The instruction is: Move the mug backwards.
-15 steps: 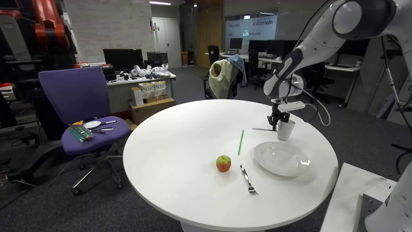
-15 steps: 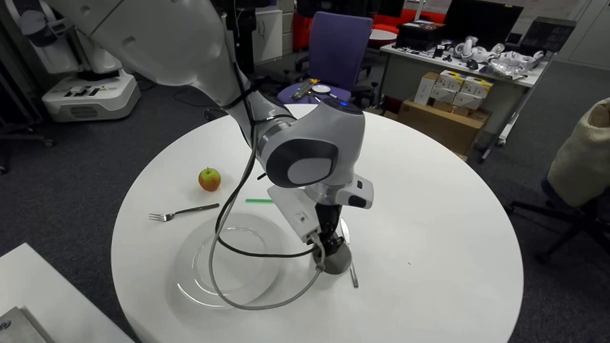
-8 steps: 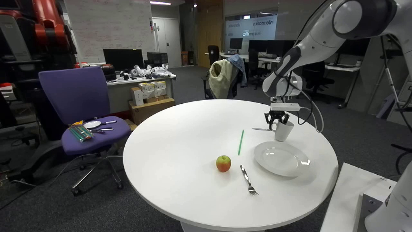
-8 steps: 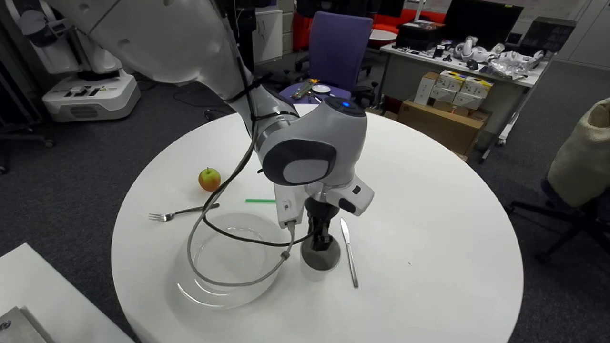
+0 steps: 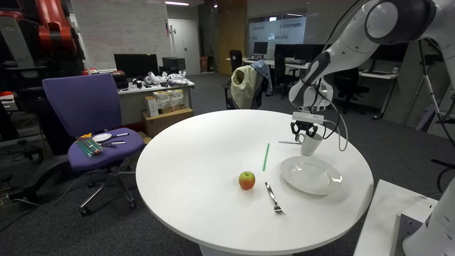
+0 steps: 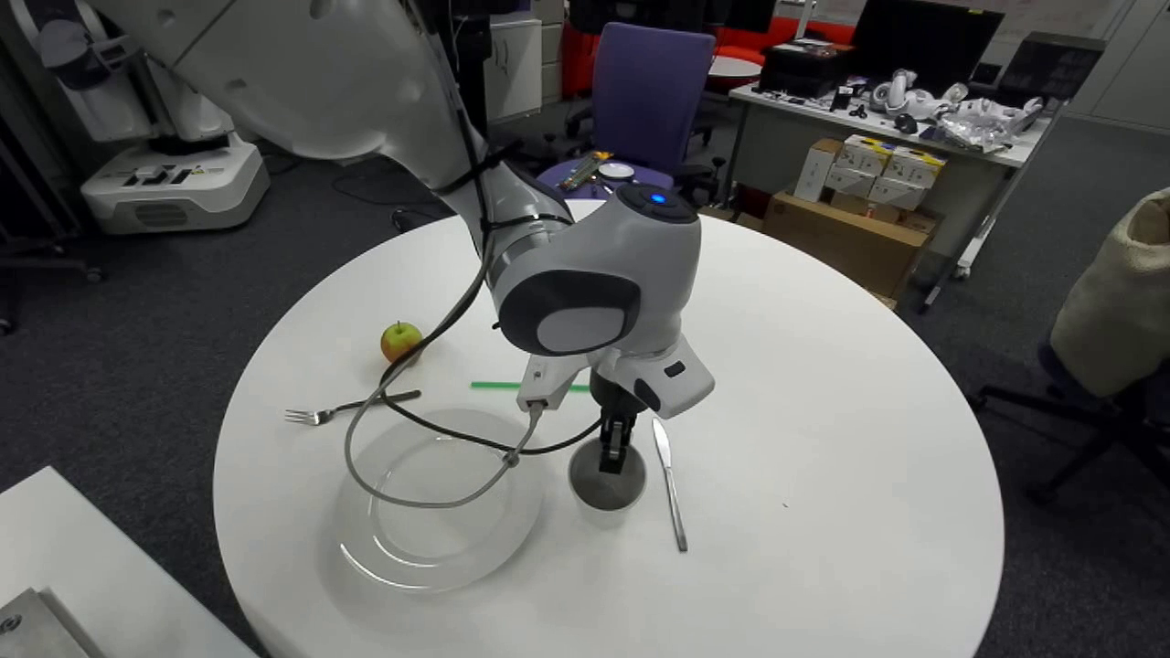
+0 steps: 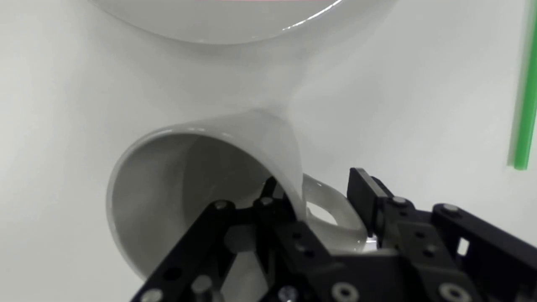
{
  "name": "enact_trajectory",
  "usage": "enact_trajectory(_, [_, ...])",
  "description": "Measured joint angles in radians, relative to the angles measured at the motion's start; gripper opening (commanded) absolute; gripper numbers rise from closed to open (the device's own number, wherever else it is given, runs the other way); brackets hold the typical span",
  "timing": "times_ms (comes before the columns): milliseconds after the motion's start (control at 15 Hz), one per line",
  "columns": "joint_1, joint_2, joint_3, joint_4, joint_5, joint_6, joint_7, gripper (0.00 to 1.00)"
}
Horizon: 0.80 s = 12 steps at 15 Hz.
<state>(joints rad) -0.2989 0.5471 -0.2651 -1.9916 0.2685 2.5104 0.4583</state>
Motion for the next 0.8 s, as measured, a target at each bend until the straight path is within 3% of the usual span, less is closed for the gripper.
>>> enact_trajectory(333, [0.054, 0.014, -0.053, 0.006, -0.031, -0.037, 0.081, 0.16])
enact_trajectory(800, [0.07, 0.029, -0.074, 0.022, -0.062, -0.083, 0.134, 0.16])
